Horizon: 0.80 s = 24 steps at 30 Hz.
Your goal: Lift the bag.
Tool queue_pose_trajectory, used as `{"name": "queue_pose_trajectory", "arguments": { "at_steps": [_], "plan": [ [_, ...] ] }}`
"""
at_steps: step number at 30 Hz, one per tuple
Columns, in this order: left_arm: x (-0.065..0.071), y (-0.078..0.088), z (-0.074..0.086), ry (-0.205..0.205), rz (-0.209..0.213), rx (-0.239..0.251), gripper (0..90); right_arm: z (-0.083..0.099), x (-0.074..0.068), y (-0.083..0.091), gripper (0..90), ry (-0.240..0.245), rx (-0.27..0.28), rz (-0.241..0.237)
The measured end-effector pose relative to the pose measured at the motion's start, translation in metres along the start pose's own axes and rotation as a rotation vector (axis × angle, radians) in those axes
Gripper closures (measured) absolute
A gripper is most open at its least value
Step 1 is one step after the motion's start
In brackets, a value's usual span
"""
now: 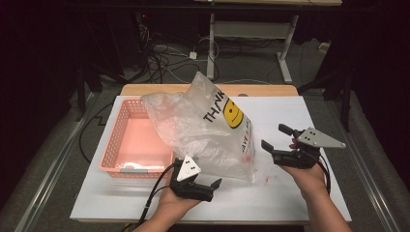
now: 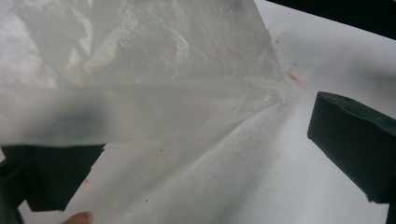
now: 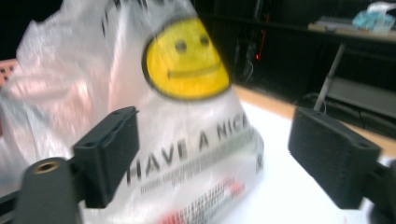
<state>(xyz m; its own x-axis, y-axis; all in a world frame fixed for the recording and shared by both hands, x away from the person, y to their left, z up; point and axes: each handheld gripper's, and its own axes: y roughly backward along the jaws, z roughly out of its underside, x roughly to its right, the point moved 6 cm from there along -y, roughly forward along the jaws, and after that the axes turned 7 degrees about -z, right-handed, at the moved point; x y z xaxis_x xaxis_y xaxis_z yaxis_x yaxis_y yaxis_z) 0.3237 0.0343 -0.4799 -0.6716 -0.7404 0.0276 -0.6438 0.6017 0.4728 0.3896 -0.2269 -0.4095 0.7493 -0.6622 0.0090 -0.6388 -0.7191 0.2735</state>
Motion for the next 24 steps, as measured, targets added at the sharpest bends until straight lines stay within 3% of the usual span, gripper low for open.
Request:
{"name": "queue_pose_trajectory", "arguments": {
  "at_steps": [3, 12, 17, 19, 24],
  "plan": [
    [0.001, -0.001, 0.003, 0.015, 0.001, 0.016, 0.0, 0.016, -0.001, 0.003, 11.6, -0.017, -0.029, -0.002],
    [0.006, -0.007, 0.010, 0.010, 0.012, -0.002, 0.0, 0.062, -0.005, 0.018, 0.2, -0.056, -0.119, 0.041],
    [0.002, -0.006, 0.011, 0.003, -0.002, -0.002, 0.0, 0.080, -0.002, 0.026, 0.2, -0.104, -0.103, 0.056],
    [0.000, -0.006, 0.014, 0.019, -0.002, -0.005, 0.0, 0.085, -0.002, 0.027, 0.2, -0.114, -0.106, 0.057],
    [-0.003, -0.009, 0.020, 0.047, 0.002, -0.025, 0.0, 0.087, -0.002, 0.026, 0.2, -0.095, -0.116, 0.048]
  ]
}}
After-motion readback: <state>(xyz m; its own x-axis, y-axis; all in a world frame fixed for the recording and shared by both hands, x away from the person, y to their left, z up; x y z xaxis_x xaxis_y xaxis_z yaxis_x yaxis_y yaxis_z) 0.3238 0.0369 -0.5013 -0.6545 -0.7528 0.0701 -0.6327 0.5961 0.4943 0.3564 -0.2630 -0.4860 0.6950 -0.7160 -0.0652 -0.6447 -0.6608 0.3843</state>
